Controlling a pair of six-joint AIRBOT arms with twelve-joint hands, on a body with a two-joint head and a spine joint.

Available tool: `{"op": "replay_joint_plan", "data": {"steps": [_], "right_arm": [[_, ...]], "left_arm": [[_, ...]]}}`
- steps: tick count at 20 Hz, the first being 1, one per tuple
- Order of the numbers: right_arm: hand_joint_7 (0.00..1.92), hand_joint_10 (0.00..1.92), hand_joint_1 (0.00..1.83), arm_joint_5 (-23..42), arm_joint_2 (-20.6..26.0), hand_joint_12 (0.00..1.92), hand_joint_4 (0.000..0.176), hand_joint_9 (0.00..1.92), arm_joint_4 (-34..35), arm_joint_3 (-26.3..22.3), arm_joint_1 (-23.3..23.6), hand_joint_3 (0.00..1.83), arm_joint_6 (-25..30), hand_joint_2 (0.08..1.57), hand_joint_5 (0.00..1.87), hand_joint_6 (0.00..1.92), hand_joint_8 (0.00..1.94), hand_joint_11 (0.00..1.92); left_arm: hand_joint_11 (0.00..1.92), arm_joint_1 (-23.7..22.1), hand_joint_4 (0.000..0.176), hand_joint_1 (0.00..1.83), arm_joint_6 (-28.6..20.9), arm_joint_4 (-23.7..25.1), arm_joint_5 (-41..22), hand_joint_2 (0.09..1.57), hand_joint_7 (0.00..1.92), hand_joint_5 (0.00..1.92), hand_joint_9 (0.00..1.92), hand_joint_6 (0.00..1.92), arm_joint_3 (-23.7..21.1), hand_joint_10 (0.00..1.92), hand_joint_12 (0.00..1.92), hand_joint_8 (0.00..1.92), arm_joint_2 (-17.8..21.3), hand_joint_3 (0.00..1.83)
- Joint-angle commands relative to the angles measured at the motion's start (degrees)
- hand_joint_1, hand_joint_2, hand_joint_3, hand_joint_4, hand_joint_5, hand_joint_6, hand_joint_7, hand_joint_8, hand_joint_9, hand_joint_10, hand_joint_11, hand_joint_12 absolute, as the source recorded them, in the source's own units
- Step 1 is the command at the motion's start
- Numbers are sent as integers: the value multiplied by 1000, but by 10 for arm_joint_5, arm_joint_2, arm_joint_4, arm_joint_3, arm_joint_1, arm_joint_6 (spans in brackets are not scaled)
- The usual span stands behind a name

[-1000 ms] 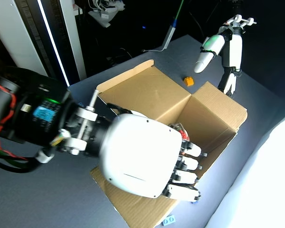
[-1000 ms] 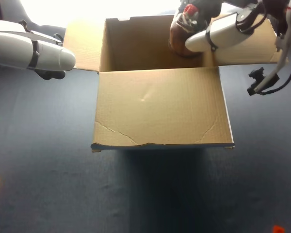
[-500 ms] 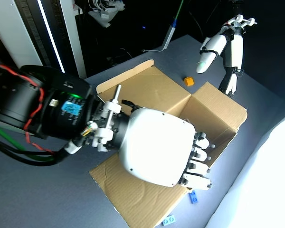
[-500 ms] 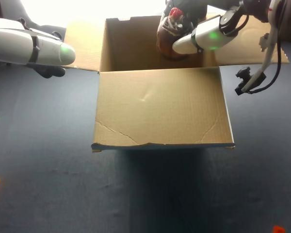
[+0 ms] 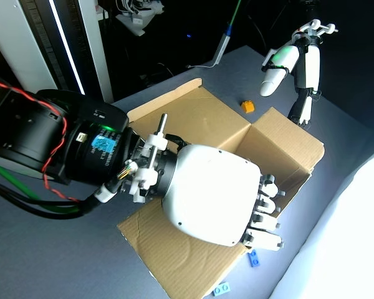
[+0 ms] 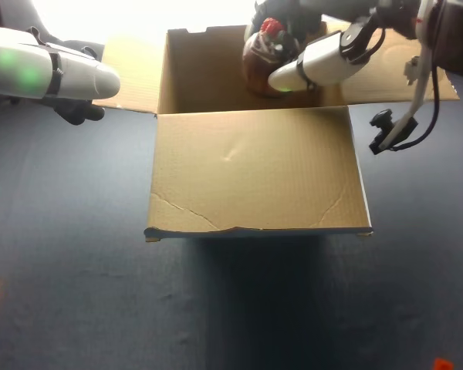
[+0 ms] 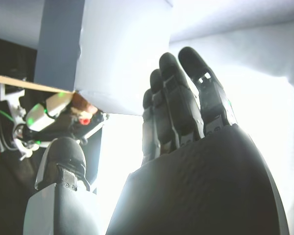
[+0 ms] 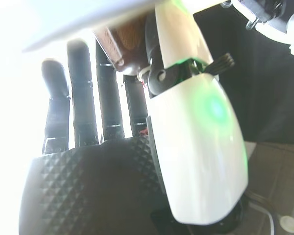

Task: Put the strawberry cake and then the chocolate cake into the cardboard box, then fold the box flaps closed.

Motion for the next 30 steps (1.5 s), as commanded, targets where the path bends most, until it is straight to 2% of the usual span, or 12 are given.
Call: {"op": "replay_joint_plan", "data": {"steps": [1, 3, 4, 6, 9, 14, 17, 21, 25, 28, 30], "right_arm": [[388, 1175, 893, 71, 6, 1841, 0, 257, -2, 1, 5, 0, 3, 1142, 257, 685, 643, 4], [355, 755, 743, 72, 4, 1529, 0, 194, -7, 1, 5, 0, 3, 1069, 167, 347, 174, 0], [298, 623, 688, 72, 3, 1361, 0, 159, -7, 1, 5, 0, 3, 1029, 139, 216, 60, 0], [221, 446, 640, 72, 3, 1195, 0, 151, -7, 1, 5, 0, 3, 984, 138, 72, 3, 0], [167, 324, 624, 72, 4, 1041, 0, 121, -7, 1, 7, 0, 3, 959, 126, 20, 0, 0], [168, 262, 629, 65, 30, 1032, 0, 148, -12, -6, 28, 1, 3, 949, 126, 6, 0, 0], [178, 249, 621, 66, 52, 1023, 0, 160, -14, -15, 40, 3, 7, 960, 149, 11, 3, 0], [194, 256, 401, 66, 88, 1033, 0, 174, -14, -23, 50, 14, 11, 988, 158, 12, 6, 0], [217, 268, 362, 50, 127, 1095, 0, 196, -13, -42, 56, 9, 25, 996, 199, 22, 7, 0], [216, 254, 386, 46, 153, 1041, 0, 171, -13, -63, 56, 9, 25, 1014, 187, 11, 2, 0], [219, 256, 388, 45, 173, 1058, 0, 175, -13, -73, 57, 8, 21, 1018, 193, 12, 2, 0]], "left_arm": [[116, -4, 23, 281, -7, -23, 22, 1117, 414, 295, 468, 5, 3, 3, 969, 2, 4, 0], [112, -5, 24, 278, -10, -23, 22, 1115, 417, 302, 471, 7, 3, 4, 965, 3, 3, 0], [117, -7, 23, 280, -12, -23, 22, 1113, 419, 298, 474, 5, 3, 5, 966, 3, 3, 0], [114, -11, 22, 283, -18, -23, 21, 1115, 418, 298, 470, 3, 4, 2, 962, 2, 3, 0], [98, -19, 20, 269, -31, -23, 21, 1121, 413, 291, 462, 0, 7, 1, 960, 2, 3, 1], [105, -47, 27, 294, -47, -23, 14, 1113, 415, 299, 469, 3, 12, 3, 962, 2, 1, 0], [122, -55, 24, 283, -53, -25, 7, 1116, 417, 308, 480, 5, 8, 6, 964, 2, 1, 0], [100, -70, 20, 239, -53, -40, -5, 1126, 417, 302, 468, 5, 1, 0, 952, 3, 0, 3], [114, -92, 13, 253, -53, -44, -27, 1127, 423, 323, 472, 9, 2, 3, 938, 3, -6, 2], [171, -109, 24, 225, -52, -48, -37, 1130, 431, 319, 496, 1, -1, 4, 890, 1, -9, 0], [148, -124, 23, 212, -52, -51, -49, 1136, 427, 304, 481, 0, -3, 0, 878, 0, -11, 3]]}}
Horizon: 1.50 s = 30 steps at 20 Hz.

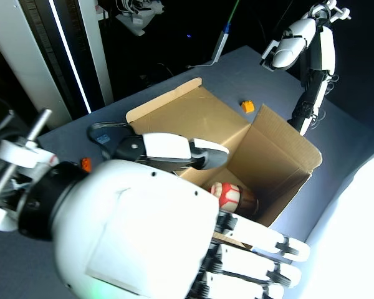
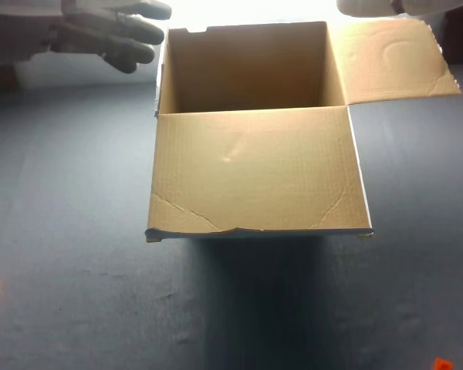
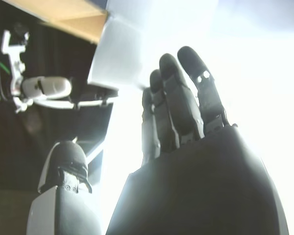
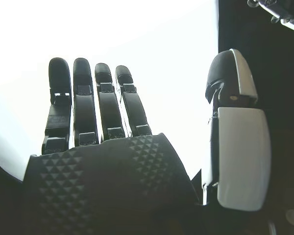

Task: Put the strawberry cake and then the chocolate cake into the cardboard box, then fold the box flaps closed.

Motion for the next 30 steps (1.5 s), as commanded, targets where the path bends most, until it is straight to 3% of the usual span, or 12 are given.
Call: {"op": "replay_joint_plan", "data": {"steps": [1, 5, 10, 13, 17, 22, 26, 30], "right_arm": [[210, 257, 368, 64, 18, 1068, 0, 174, 3, 0, 9, 9, -4, 1023, 194, 11, 0, 0], [239, 262, 315, 25, 57, 1063, 0, 194, 3, -1, -6, 18, -16, 1048, 185, 6, 12, 0], [254, 260, 299, 73, 110, 1057, 0, 210, 3, -13, -76, 22, -35, 1087, 179, 2, 9, 0], [231, 254, 300, 149, 138, 1063, 0, 202, 3, -24, -128, 26, -36, 1104, 169, 1, 0, 0], [229, 248, 281, 148, 149, 1100, 0, 205, 4, -23, -171, 14, -38, 1117, 172, 1, 3, 0], [231, 243, 296, 164, 164, 1101, 0, 197, 50, -31, -227, 11, -38, 1122, 159, 0, 2, 0], [238, 246, 272, 165, 165, 1098, 0, 212, 50, -35, -261, 11, -44, 1127, 192, 14, 4, 0], [266, 234, 205, 200, 164, 1050, 0, 203, 50, -55, -296, 27, -96, 1198, 220, 19, 7, 0]], "left_arm": [[134, -12, 23, 217, -3, -34, 9, 1139, 426, 294, 472, 0, -1, 0, 899, 0, 2, 2], [132, -21, 29, 211, 48, -107, -4, 1142, 439, 300, 473, 4, -2, 1, 905, 5, -7, 1], [131, -15, 27, 242, 106, -181, -20, 1127, 429, 310, 469, 4, -5, 1, 917, 2, -14, 0], [143, -4, 26, 243, 116, -196, -13, 1128, 438, 317, 479, 6, -1, 5, 922, 5, -18, 0], [135, 18, 27, 247, 143, -256, -10, 1131, 437, 317, 477, 2, -7, 2, 921, 2, -18, 0], [144, 63, 26, 250, 215, -346, -22, 1134, 423, 312, 476, 3, -12, 0, 921, 0, -21, 0], [153, 88, 29, 219, 257, -370, -38, 1136, 439, 313, 485, 2, -22, 3, 927, 5, -27, 1], [138, 105, 24, 239, 288, -372, -43, 1138, 435, 314, 487, 4, -31, 4, 926, 3, -34, 1]]}}
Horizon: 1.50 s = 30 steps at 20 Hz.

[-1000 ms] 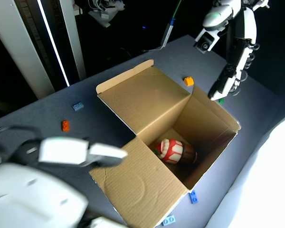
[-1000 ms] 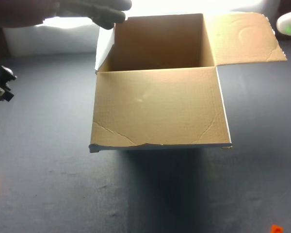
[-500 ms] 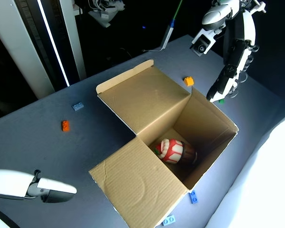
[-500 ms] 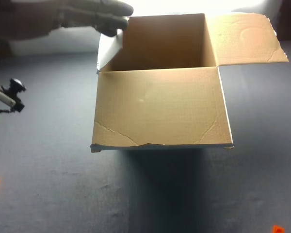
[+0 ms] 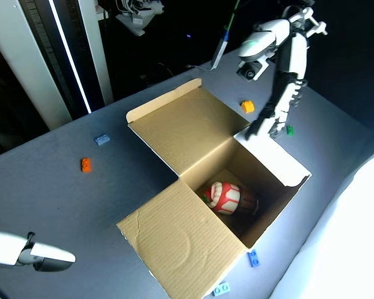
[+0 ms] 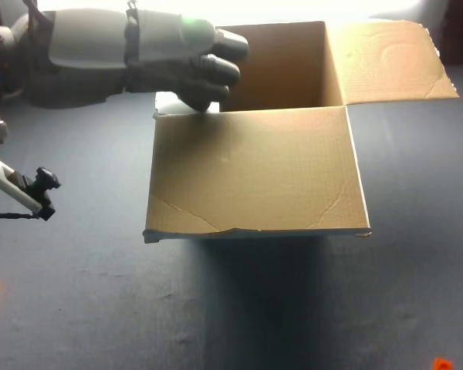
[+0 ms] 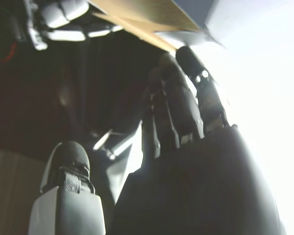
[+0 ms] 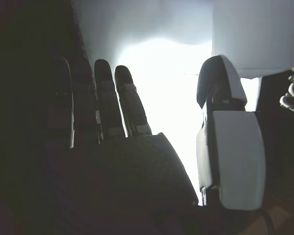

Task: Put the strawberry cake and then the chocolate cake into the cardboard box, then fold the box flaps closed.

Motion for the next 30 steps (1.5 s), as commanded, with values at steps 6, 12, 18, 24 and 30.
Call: {"op": "replay_joint_plan", "data": {"steps": [6, 12, 18, 24, 30], "right_arm": [[275, 236, 156, 91, -13, 1048, 0, 221, -9, 1, -25, 25, -3, 1228, 249, 25, 5, 0], [328, 243, 246, 103, -56, 1147, 0, 272, -21, 1, -29, 1, -16, 1202, 298, 29, 12, 0], [333, 201, 208, 109, -102, 1067, 0, 250, -21, 1, -19, 4, -57, 1216, 242, 2, 1, 0], [326, 194, 240, 118, -120, 1056, 0, 264, -21, 1, 10, 0, -84, 1206, 253, 6, 0, 0], [350, 170, 253, 117, -115, 1066, 0, 293, -21, 1, 62, 0, -84, 1204, 256, 5, 2, 0]], "left_arm": [[140, 1, 23, 240, 18, -2, -17, 1141, 424, 320, 484, 3, 9, 1, 925, 1, -13, 1], [158, 10, 19, 246, 24, 14, -17, 1140, 442, 334, 498, 5, 6, 5, 920, 7, -18, 0], [153, 9, 21, 209, 25, 12, -17, 1148, 429, 317, 485, 1, 12, 2, 909, 1, -22, 3], [152, -20, 26, 207, 25, 14, -37, 1150, 428, 304, 483, 0, 40, 3, 919, 3, -27, 2], [162, -62, 24, 209, -1, 44, -46, 1152, 437, 307, 492, 2, 75, 4, 910, 4, -29, 2]]}}
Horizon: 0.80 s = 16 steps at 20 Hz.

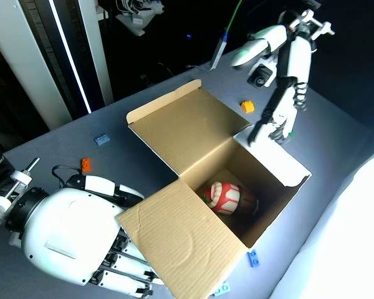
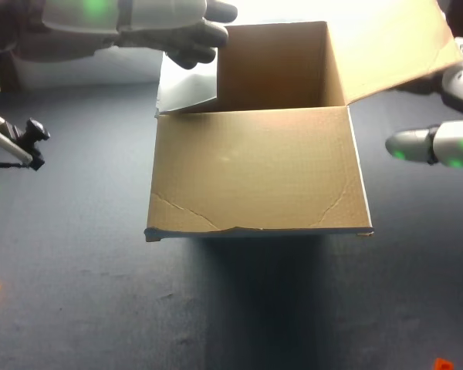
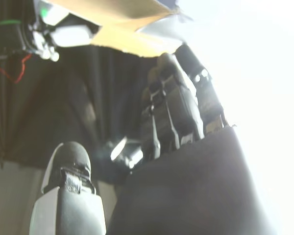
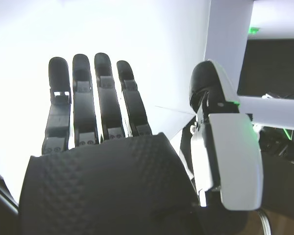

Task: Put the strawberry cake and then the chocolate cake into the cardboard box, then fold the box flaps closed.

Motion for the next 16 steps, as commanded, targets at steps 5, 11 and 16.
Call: {"op": "replay_joint_plan", "data": {"steps": [5, 11, 16], "right_arm": [[335, 167, 239, 49, 13, 1116, 0, 303, 0, 1, 57, 0, 5, 1204, 247, 1, 0, 0], [319, 153, 246, 25, 15, 1073, 0, 286, 1, -10, 111, 0, 13, 1210, 232, 6, 6, 0], [318, 154, 223, -12, 14, 1100, 0, 287, 0, -28, 133, 1, 28, 1211, 238, 7, 3, 0]], "left_arm": [[153, -21, 24, 205, -38, 0, -26, 1163, 439, 290, 489, 4, 11, 5, 918, 6, 5, 4], [158, -33, 19, 240, -107, 93, -1, 1163, 444, 305, 490, 7, 21, 3, 925, 4, 14, 1], [163, -39, 24, 253, -132, 112, 7, 1148, 444, 310, 499, 5, 24, 5, 926, 4, 20, 0]]}}
